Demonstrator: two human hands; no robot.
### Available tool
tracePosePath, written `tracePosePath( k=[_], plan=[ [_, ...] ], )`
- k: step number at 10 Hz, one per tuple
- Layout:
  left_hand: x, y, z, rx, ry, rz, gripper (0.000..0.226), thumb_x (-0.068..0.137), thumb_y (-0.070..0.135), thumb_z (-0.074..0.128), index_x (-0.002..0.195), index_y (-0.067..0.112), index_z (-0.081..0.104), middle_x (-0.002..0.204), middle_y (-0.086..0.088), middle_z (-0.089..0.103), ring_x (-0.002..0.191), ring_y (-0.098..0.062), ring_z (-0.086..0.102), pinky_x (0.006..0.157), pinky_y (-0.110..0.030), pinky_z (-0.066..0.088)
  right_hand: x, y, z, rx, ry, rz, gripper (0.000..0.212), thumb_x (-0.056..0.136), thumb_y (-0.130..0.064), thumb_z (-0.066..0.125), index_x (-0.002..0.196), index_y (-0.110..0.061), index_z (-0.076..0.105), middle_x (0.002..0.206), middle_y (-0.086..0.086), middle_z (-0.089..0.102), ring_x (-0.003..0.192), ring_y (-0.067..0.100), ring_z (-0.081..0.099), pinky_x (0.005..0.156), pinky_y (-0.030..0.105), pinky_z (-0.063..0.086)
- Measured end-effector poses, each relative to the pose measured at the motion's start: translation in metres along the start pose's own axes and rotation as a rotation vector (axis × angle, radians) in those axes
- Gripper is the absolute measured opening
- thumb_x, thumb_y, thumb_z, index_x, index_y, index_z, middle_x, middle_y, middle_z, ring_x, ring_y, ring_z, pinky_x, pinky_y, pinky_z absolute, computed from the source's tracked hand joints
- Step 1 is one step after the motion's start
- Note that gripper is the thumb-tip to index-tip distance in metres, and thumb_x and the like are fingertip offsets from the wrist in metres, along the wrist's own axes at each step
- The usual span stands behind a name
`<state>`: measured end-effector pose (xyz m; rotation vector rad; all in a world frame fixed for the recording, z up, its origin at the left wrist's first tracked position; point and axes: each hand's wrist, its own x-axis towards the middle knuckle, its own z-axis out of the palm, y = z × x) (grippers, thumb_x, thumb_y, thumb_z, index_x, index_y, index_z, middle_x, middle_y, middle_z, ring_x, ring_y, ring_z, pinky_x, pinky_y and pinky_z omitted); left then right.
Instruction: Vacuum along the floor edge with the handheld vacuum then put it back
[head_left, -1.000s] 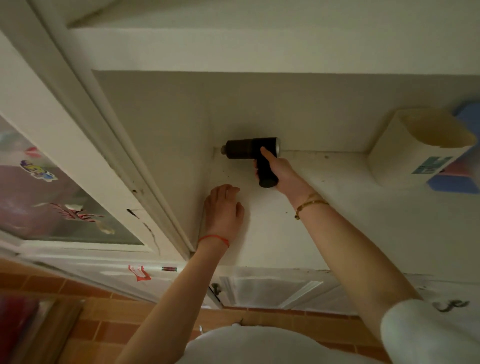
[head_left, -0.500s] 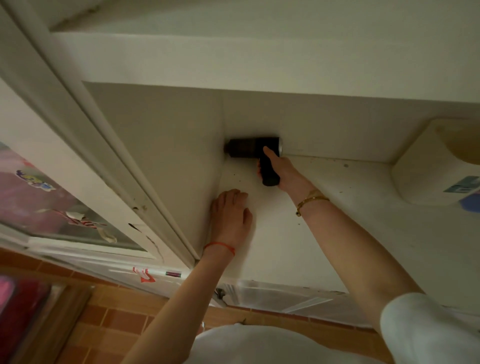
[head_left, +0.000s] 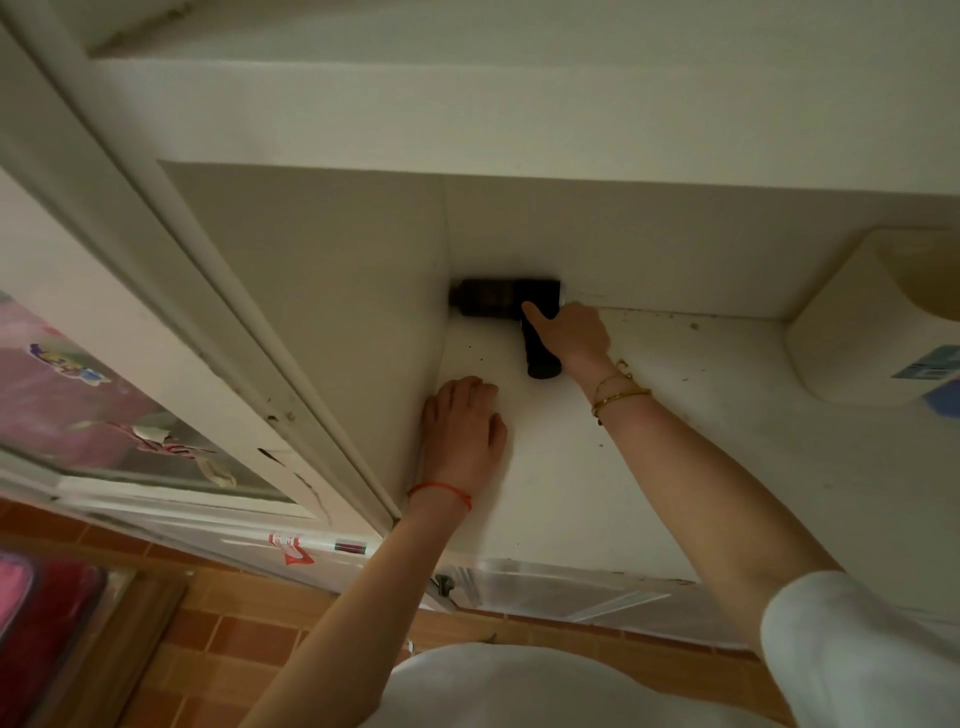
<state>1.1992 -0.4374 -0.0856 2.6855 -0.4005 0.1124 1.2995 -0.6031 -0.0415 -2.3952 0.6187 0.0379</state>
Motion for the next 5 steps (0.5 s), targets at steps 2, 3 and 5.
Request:
tracePosePath(
  k=[2,3,5],
  plan=[
    [0.001,-0.003,0.002,0.008,0.017,0.026,0.038,0.086,0.019,0.052,0.121,0.01,0.061,0.128,-0.012,0.058,0.118,-0.034,0.052,0.101,-0.044,0.038,-0.009,-0.002,-0.002,-0.385,0.117,-0.139,0.066,0.093,-0.067,0.033,0.053,-0.015,0.037,0.052,-0.001,0.039,0.045,0.011,0.035,0.043,0.025,0.021],
    [0.0,-0.004,0.001,0.013,-0.006,0.02,0.038,0.088,0.017,0.055,0.126,0.011,0.059,0.132,-0.01,0.055,0.122,-0.032,0.048,0.104,-0.042,0.033,-0.013,-0.001,-0.006,-0.445,0.13,-0.148,0.068,0.092,-0.07,0.031,0.052,-0.015,0.037,0.051,-0.001,0.038,0.044,0.011,0.034,0.043,0.024,0.021],
    [0.0,-0.002,-0.005,-0.06,0.021,0.022,0.042,0.09,0.015,0.056,0.132,0.009,0.056,0.137,-0.013,0.052,0.13,-0.033,0.045,0.107,-0.043,0.035,-0.028,0.036,-0.011,-0.208,0.284,-0.201,0.056,0.097,-0.054,0.042,0.085,-0.003,0.061,0.085,0.012,0.066,0.082,0.03,0.062,0.061,0.031,0.038]
  ],
)
